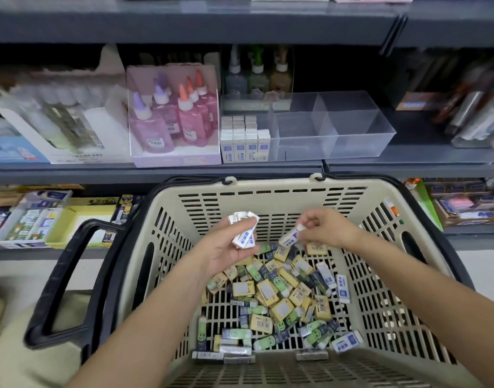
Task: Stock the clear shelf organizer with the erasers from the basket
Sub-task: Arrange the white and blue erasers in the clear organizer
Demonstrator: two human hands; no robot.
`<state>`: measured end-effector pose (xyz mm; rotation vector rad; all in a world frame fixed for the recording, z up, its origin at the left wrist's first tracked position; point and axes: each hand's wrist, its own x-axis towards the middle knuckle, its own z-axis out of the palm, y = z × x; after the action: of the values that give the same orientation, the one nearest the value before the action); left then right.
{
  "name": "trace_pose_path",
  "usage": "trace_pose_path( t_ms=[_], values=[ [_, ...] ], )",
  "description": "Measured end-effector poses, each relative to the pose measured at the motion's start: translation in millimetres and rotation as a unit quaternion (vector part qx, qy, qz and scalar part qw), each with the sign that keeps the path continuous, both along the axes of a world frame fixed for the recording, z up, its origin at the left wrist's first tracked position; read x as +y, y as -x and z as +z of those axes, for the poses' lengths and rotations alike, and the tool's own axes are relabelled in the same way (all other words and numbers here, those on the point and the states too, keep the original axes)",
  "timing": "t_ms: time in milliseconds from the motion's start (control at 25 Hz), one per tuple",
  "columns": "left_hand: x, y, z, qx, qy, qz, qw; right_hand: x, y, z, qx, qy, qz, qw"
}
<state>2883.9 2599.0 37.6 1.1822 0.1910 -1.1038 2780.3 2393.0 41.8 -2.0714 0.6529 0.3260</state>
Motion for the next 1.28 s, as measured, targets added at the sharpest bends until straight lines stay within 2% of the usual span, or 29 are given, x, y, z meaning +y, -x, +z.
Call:
trace_pose_path(
  t_ms=[280,360,480,640,720,880,1000,1080,1160,1280],
  values=[
    [-11.1,-29.5,59.2,-0.143,0.053,-0.018,0.988,1.5,-24.6,94.2,-0.186,-0.027,0.012,0.982],
    [-16.5,-40.4,76.1,-0.198,0.075,-0.023,0.977,-5.4,-44.7,113.3,-0.247,-0.005,-0.021,0.969],
    [-24.9,-58.9,90.1,-0.244,0.084,-0.006,0.966,-19.1,-85.4,131.0,-0.303,0.084,-0.073,0.946],
    [-28.5,-75.6,83.2,-0.230,0.070,0.057,0.969,-29.4,-134.3,126.9,-0.245,0.278,-0.036,0.928],
    [-26.6,-80.4,76.2,-0.219,0.066,0.068,0.971,-28.9,-149.3,120.0,-0.196,0.300,0.006,0.934],
    [-23.0,-88.9,66.7,-0.205,0.067,0.078,0.973,-29.5,-167.2,108.6,-0.094,0.286,0.085,0.950],
    [-24.1,-92.6,63.4,-0.200,0.071,0.073,0.974,-28.0,-173.8,103.5,-0.029,0.319,0.152,0.935],
    [-26.4,-93.8,62.9,-0.191,0.069,0.074,0.976,-28.2,-173.0,101.7,-0.027,0.318,0.165,0.933],
    [-29.8,-94.1,63.9,-0.183,0.070,0.073,0.978,-26.9,-167.1,102.6,-0.053,0.305,0.135,0.941],
    [-35.5,-93.4,66.6,-0.185,0.078,0.063,0.978,-14.5,-153.3,107.7,-0.186,0.315,0.052,0.929]
  ],
)
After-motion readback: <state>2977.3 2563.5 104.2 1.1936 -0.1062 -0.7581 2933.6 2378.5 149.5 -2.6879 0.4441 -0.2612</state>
